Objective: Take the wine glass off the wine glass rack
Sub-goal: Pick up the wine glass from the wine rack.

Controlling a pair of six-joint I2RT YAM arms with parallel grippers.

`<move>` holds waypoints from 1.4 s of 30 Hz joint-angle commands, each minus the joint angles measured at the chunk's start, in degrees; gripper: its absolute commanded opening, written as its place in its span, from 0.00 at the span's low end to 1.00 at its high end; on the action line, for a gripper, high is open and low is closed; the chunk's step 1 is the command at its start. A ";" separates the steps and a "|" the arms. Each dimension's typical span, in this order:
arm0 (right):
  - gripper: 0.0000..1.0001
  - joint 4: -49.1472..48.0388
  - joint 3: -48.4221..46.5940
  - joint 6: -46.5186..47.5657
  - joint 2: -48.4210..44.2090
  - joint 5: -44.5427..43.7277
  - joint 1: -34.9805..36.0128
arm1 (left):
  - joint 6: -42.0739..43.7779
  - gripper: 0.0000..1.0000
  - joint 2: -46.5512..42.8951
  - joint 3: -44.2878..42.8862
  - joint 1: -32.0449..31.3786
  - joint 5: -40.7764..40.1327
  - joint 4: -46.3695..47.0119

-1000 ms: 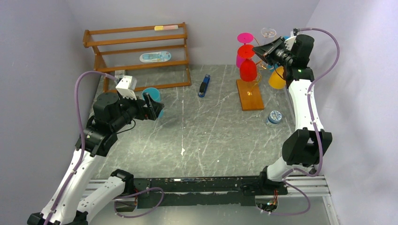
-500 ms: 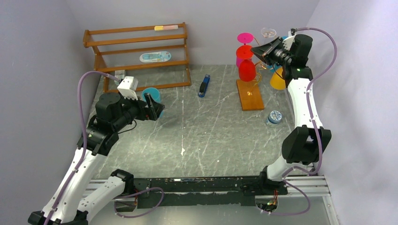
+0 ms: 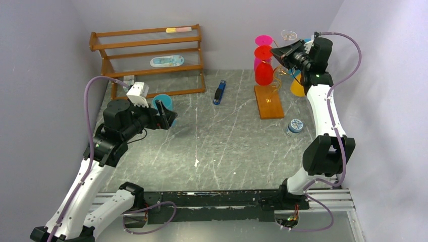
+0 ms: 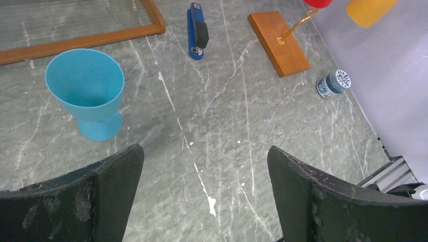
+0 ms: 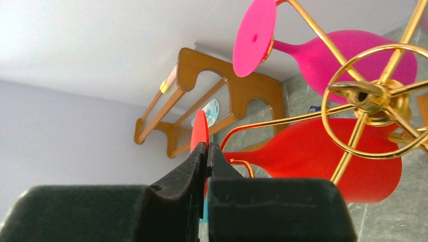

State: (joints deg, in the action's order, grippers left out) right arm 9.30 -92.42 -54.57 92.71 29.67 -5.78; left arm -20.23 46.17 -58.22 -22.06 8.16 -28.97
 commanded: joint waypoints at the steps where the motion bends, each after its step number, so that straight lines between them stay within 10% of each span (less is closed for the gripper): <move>1: 0.00 -2.39 1.28 -2.66 -2.51 -6.37 0.24 | -0.49 0.96 0.32 -1.19 -0.08 0.80 0.32; 19: 0.00 -4.29 8.69 -6.32 -10.56 -17.01 0.24 | -0.69 0.96 -0.25 -0.25 -0.08 0.71 0.23; 42: 0.00 -7.28 15.65 -9.07 -15.52 -9.00 0.24 | -0.43 0.96 -0.22 -0.23 -0.08 1.04 -0.10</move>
State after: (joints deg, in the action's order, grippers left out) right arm 3.95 -77.97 -63.68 79.02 17.34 -5.63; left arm -20.60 46.39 -58.22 -22.06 8.16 -28.97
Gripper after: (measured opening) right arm 0.043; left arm 0.965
